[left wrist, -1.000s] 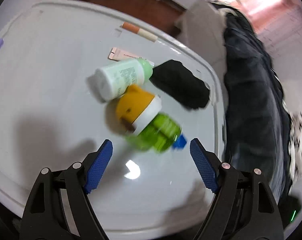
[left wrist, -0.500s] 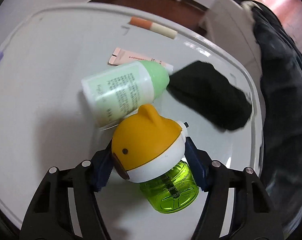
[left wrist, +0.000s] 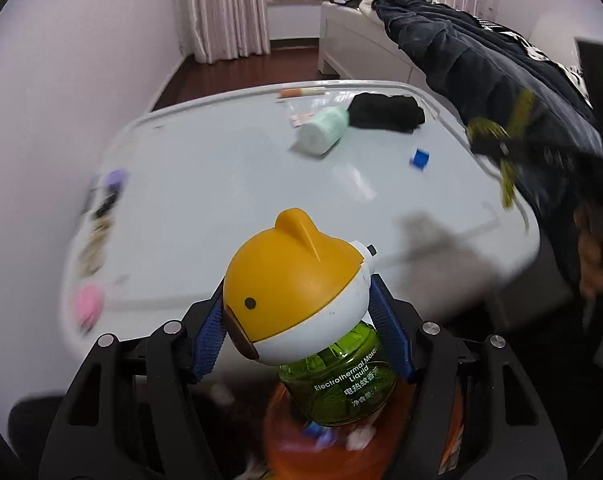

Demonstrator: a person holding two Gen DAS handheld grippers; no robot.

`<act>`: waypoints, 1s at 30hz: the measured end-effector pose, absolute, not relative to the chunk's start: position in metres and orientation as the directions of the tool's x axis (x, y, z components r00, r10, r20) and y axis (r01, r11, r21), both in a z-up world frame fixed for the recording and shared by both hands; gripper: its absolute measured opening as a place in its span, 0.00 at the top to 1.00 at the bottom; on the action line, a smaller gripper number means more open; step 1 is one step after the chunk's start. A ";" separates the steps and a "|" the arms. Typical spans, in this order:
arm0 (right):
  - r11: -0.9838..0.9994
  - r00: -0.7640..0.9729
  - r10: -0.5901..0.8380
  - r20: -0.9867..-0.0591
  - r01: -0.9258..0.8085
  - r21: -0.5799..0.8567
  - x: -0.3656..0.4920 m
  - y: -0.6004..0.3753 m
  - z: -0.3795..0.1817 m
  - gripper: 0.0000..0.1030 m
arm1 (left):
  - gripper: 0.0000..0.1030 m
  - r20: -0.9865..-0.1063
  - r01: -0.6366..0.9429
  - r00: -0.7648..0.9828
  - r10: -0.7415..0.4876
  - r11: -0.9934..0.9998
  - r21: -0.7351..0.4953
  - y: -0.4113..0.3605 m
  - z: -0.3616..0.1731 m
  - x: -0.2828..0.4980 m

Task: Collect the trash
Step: 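Drop the repellent into the basin with the left tool while the right tool drops the hair clip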

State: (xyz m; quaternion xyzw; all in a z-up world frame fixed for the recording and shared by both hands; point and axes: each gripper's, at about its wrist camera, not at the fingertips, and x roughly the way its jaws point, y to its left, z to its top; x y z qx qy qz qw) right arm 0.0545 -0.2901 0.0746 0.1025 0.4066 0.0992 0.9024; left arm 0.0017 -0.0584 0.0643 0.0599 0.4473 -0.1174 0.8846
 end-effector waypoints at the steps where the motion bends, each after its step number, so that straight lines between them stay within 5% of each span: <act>1: 0.950 0.644 0.293 -0.706 -0.115 0.289 0.042 -0.280 0.078 0.71 | 0.38 -0.805 0.256 0.573 -0.153 0.967 -0.002 -0.050 0.065 -0.011; 10: 0.963 0.582 0.270 -0.767 -0.172 0.208 -0.080 -0.211 0.055 0.71 | 0.38 -0.874 0.239 0.453 -0.173 0.969 -0.067 -0.024 0.006 -0.063; 22: 0.972 0.440 0.235 -0.867 -0.126 0.200 -0.091 -0.206 0.007 0.70 | 0.37 -0.902 0.263 0.392 -0.182 0.962 -0.080 -0.033 -0.006 -0.059; 24: 0.970 0.425 0.239 -0.873 -0.136 0.200 -0.089 -0.204 0.004 0.63 | 0.37 -0.908 0.263 0.383 -0.171 0.962 -0.070 -0.033 -0.010 -0.060; 25: 0.972 0.424 0.231 -0.876 -0.133 0.192 -0.086 -0.204 0.003 0.41 | 0.34 -0.909 0.262 0.389 -0.154 0.964 -0.051 -0.035 -0.009 -0.060; 26: 0.977 0.431 0.212 -0.877 -0.123 0.176 -0.086 -0.204 0.004 0.35 | 0.28 -0.905 0.266 0.399 -0.146 0.963 -0.039 -0.036 -0.007 -0.061; 30: 0.977 0.450 0.211 -0.868 -0.116 0.178 -0.089 -0.208 0.008 0.36 | 0.21 -0.893 0.292 0.430 -0.134 0.957 -0.003 -0.042 -0.001 -0.066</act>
